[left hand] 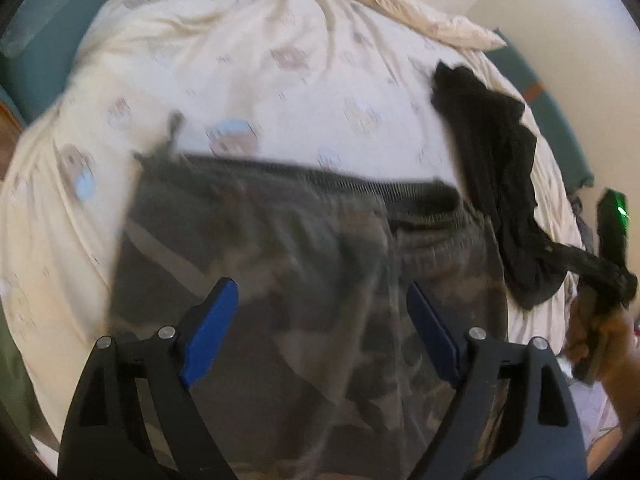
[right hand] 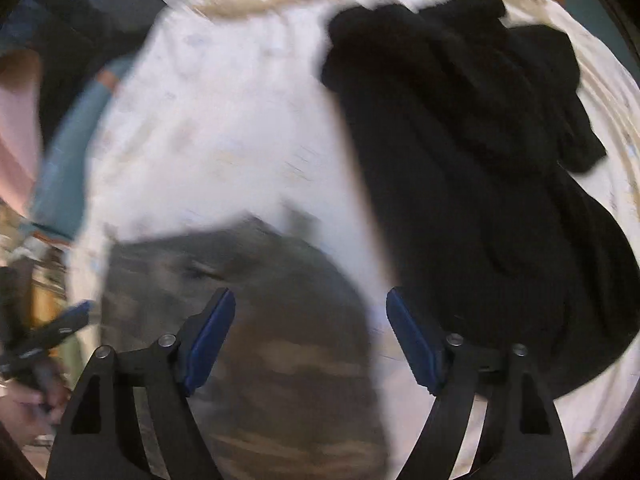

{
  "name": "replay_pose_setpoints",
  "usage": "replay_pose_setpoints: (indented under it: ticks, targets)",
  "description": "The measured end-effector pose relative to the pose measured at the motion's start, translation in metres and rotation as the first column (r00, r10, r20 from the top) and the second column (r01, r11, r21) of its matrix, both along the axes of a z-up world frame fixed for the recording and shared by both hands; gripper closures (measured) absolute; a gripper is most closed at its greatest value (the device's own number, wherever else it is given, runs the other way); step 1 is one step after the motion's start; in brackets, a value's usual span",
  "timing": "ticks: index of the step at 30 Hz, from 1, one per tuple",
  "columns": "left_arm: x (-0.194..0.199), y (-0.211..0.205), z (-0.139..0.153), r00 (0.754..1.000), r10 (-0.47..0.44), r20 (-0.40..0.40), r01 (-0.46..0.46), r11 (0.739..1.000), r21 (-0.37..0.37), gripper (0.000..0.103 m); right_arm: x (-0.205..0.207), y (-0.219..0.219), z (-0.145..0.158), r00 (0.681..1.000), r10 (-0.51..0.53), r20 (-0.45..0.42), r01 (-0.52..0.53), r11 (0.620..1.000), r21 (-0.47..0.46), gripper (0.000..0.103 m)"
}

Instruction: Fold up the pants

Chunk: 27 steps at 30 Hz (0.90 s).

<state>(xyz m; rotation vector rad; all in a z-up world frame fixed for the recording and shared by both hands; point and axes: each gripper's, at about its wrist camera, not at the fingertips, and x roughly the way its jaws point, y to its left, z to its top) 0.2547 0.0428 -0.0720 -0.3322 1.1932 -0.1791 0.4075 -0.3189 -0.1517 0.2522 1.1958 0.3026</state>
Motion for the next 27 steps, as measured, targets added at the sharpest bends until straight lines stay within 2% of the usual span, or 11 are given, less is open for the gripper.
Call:
replay_pose_setpoints:
  ticks: [3,8,10,12,13,14,16,20,22,24,27]
  targets:
    - [-0.005,-0.014,-0.016,0.999,0.016,-0.051,-0.016,1.0,-0.004,0.019,0.011,-0.01,-0.035,0.998,-0.005,-0.066,0.006,1.0,0.027,0.037]
    - [-0.006,-0.023,-0.03,0.996,0.029,-0.084,-0.026,0.999,0.029,0.019,0.022,0.01,-0.048,0.998,0.049,-0.026,-0.048,0.998,0.038,0.04]
    - [-0.003,-0.027,-0.034,0.995,0.024,-0.092,-0.02,0.999,0.047,0.019,0.027,0.017,-0.053,0.997,0.071,-0.039,-0.069,0.996,0.063,0.048]
    - [0.0,-0.029,-0.037,0.995,0.034,-0.092,-0.029,0.998,0.064,0.019,0.024,0.021,-0.05,0.995,0.097,-0.031,-0.094,0.993,0.068,0.088]
    - [-0.001,-0.029,-0.038,0.995,0.041,-0.093,-0.035,0.997,0.066,0.019,0.023,0.022,-0.045,0.994,0.106,-0.004,-0.106,0.993,0.05,0.089]
    - [-0.001,-0.029,-0.04,0.994,0.046,-0.102,-0.039,0.997,0.066,0.019,0.02,0.021,-0.039,0.994,0.107,0.022,-0.108,0.993,0.046,0.097]
    - [0.002,-0.033,-0.049,0.99,0.037,-0.135,-0.026,0.996,0.087,0.019,0.007,0.012,-0.015,0.991,0.107,0.08,-0.114,0.99,0.087,0.098]
    - [0.006,-0.037,-0.063,0.986,0.022,-0.167,0.001,0.99,0.138,0.019,-0.02,-0.014,0.024,0.984,0.052,0.169,-0.067,0.994,0.082,0.098]
    - [0.008,-0.038,-0.065,0.985,0.028,-0.169,-0.002,0.989,0.148,0.019,-0.021,-0.033,0.021,0.987,0.0,0.162,-0.008,0.999,0.054,0.098]
    - [0.01,-0.042,-0.062,0.987,0.016,-0.159,0.008,0.988,0.154,0.019,-0.013,-0.049,-0.003,0.995,-0.042,0.091,0.037,0.997,0.061,0.098]
    - [0.015,-0.058,-0.049,0.992,-0.029,-0.123,0.05,0.984,0.171,0.019,-0.008,-0.05,-0.022,0.996,-0.027,0.081,0.028,0.999,-0.015,0.098]
